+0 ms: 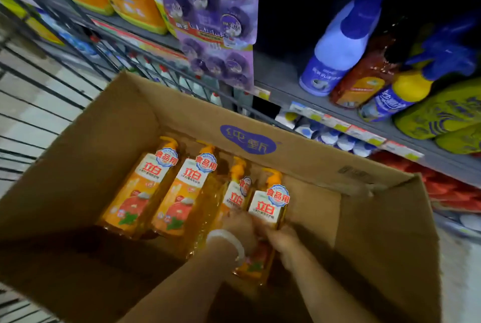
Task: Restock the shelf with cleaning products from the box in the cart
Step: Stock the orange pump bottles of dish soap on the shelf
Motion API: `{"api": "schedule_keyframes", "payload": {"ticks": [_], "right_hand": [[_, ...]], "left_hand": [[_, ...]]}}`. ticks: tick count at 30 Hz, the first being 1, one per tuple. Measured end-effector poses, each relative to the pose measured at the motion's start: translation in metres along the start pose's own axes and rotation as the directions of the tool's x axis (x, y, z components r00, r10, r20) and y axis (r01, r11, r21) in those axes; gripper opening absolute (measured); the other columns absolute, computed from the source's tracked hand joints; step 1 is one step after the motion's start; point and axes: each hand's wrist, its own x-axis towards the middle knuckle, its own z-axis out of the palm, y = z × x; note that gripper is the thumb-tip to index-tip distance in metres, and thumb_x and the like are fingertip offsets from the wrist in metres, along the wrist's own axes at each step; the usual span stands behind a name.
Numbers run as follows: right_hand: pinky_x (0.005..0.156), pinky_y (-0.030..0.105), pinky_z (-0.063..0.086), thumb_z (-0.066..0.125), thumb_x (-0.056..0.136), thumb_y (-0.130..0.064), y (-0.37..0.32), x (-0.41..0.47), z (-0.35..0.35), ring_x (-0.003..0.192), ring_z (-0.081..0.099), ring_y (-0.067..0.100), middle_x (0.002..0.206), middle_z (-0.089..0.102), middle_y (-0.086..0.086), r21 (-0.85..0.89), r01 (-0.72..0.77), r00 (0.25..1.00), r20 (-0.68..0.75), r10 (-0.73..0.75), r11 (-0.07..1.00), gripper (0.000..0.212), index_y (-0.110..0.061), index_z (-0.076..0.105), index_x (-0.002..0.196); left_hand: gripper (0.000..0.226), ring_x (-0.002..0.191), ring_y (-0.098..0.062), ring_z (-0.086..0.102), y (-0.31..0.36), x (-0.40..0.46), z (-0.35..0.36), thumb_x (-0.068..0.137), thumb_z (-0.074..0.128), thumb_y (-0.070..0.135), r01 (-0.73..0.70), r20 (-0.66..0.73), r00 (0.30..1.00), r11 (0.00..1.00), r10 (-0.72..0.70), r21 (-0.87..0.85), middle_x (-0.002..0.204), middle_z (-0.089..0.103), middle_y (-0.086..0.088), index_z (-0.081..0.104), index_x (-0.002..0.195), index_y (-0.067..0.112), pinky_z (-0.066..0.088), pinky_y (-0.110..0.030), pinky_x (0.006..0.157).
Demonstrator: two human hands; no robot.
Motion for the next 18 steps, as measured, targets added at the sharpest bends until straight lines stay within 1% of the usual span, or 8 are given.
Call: {"api": "schedule_keyframes", "payload": {"ticks": [3,7,9,11,13,16,17,18], "right_hand": [[0.072,0.031,0.056,0.082,0.069,-0.016,0.005,-0.001,-0.007,0.087,0.068,0.025,0.104,0.072,0.011,0.03,-0.083,0.996,0.019,0.082,0.996,0.043,-0.007,0.07,0.109],[0.05,0.016,0.034,0.077,0.076,-0.014,0.012,-0.014,-0.022,0.069,0.059,0.009,0.102,0.067,0.005,0.12,-0.161,0.987,0.028,0.158,0.98,0.034,-0.01,0.065,0.107],[0.05,0.018,0.034,0.076,0.077,-0.013,0.016,-0.021,-0.027,0.067,0.055,0.009,0.105,0.064,0.007,0.166,-0.17,0.985,0.02,0.169,0.971,0.034,-0.011,0.061,0.108],[0.055,0.022,0.04,0.079,0.074,-0.015,0.022,-0.029,-0.029,0.071,0.057,0.012,0.113,0.065,0.009,0.183,-0.163,0.986,0.002,0.165,0.97,0.043,-0.01,0.061,0.113],[0.06,0.025,0.045,0.081,0.072,-0.015,0.025,-0.039,-0.03,0.075,0.059,0.015,0.114,0.066,0.01,0.172,-0.169,0.985,-0.014,0.174,0.971,0.048,-0.008,0.063,0.116],[0.057,0.024,0.046,0.083,0.068,-0.013,0.027,-0.058,-0.032,0.073,0.062,0.015,0.1,0.069,0.008,0.143,-0.159,0.987,-0.002,0.161,0.977,0.042,-0.008,0.068,0.107],[0.057,0.024,0.047,0.085,0.066,-0.015,0.025,-0.067,-0.033,0.075,0.064,0.015,0.098,0.071,0.006,0.129,-0.14,0.99,-0.009,0.142,0.982,0.037,-0.011,0.069,0.1],[0.056,0.023,0.047,0.085,0.065,-0.016,0.024,-0.075,-0.035,0.075,0.064,0.014,0.096,0.072,0.005,0.118,-0.112,0.993,-0.01,0.114,0.987,0.032,-0.014,0.069,0.093]], "left_hand": [[0.077,0.142,-0.034,0.02,0.007,-0.006,0.001,0.094,0.051,0.04,0.006,0.02,1.0,0.999,-0.007,0.044,0.153,0.021,-0.019,0.014,0.147,-0.002,0.019,-0.042,0.117],[0.08,0.131,-0.033,0.042,0.006,0.004,0.018,0.082,0.069,0.032,0.086,0.16,0.986,0.94,-0.034,-0.331,0.142,0.041,-0.013,0.019,0.142,0.012,0.04,-0.045,0.107],[0.082,0.126,-0.032,0.048,0.009,0.006,0.025,0.08,0.071,0.031,0.115,0.2,0.979,0.892,-0.028,-0.438,0.138,0.046,-0.011,0.018,0.141,0.016,0.045,-0.045,0.102],[0.086,0.126,-0.031,0.048,0.012,0.001,0.027,0.075,0.074,0.035,0.112,0.193,0.981,0.876,-0.023,-0.468,0.137,0.046,-0.009,0.02,0.139,0.018,0.044,-0.044,0.103],[0.095,0.129,-0.028,0.046,0.009,-0.004,0.031,0.065,0.082,0.04,0.081,0.199,0.98,0.87,0.02,-0.486,0.138,0.047,-0.003,0.026,0.14,0.021,0.039,-0.043,0.107],[0.116,0.117,-0.023,0.058,0.0,-0.011,0.039,0.023,0.091,0.055,0.068,0.24,0.967,0.814,0.09,-0.577,0.121,0.064,0.006,0.049,0.129,0.031,0.045,-0.048,0.1],[0.114,0.113,-0.021,0.06,-0.002,-0.016,0.037,0.019,0.091,0.053,0.073,0.246,0.965,0.799,0.095,-0.597,0.115,0.067,0.008,0.054,0.124,0.028,0.047,-0.046,0.098],[0.102,0.112,-0.018,0.059,-0.001,-0.026,0.031,0.028,0.092,0.044,0.079,0.243,0.966,0.795,0.088,-0.602,0.113,0.066,0.01,0.056,0.121,0.023,0.046,-0.04,0.1]]}}
